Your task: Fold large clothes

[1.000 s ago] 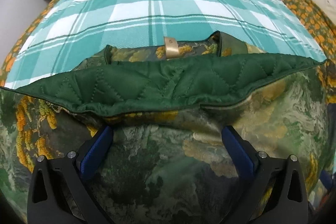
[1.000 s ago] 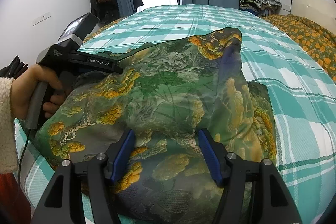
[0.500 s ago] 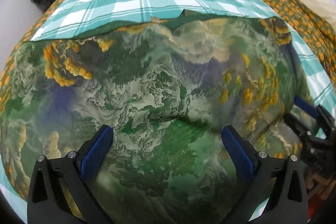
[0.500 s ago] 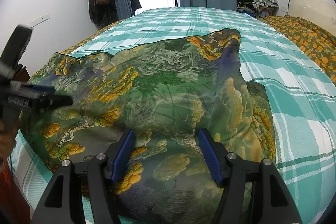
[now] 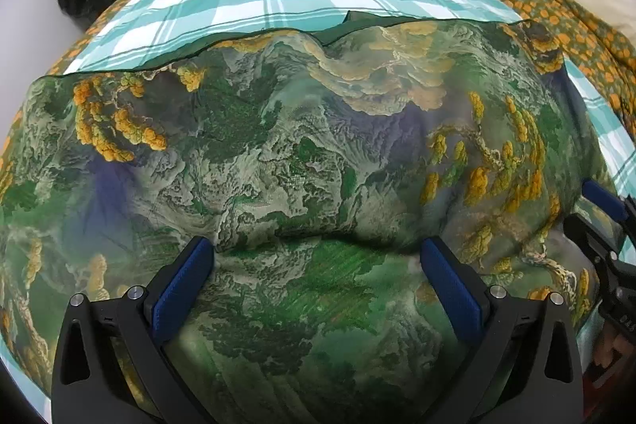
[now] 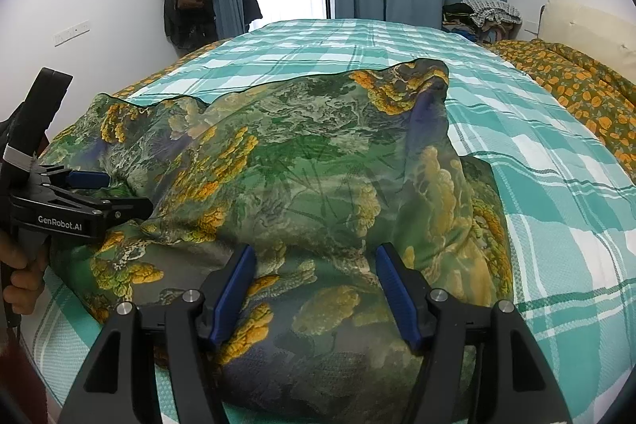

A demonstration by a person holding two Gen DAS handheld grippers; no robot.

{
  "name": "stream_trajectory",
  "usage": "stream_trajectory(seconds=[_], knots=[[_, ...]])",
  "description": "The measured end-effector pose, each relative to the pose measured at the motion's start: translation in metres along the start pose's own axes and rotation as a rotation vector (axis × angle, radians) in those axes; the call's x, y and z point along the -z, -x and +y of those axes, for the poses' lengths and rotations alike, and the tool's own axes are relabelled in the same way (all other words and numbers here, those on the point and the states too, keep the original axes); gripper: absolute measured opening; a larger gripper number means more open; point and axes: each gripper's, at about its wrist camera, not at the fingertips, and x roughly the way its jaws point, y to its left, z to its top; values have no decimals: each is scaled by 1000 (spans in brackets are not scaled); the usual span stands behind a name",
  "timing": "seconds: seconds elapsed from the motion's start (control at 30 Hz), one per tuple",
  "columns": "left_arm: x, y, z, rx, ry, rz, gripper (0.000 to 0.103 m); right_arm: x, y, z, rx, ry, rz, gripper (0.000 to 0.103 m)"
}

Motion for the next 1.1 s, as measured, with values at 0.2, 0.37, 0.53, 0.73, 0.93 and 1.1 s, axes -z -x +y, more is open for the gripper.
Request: stream_trajectory(seconds=[0.2,0.37,0.53,0.73,0.93,1.1], knots=[[1,1,0,-1,-1,-1,102,2,6,-1,5,-4,3,65],[2,2,-1,-3,-1,3,102,2,8,-1,12,-14,18,65],[2,2,-2,-2,-1,1,102,4,29,-9,-13,-66,35,65],[2,3,-2,2,1,-4,102,18,62,-22,-45,-158,42,65],[-3,18,3,28,21,13,102,40,65,-37,-126,-324,130,65],[3,52,8,87,69,-39,102,50,58,-67,-145,-498,112,65]])
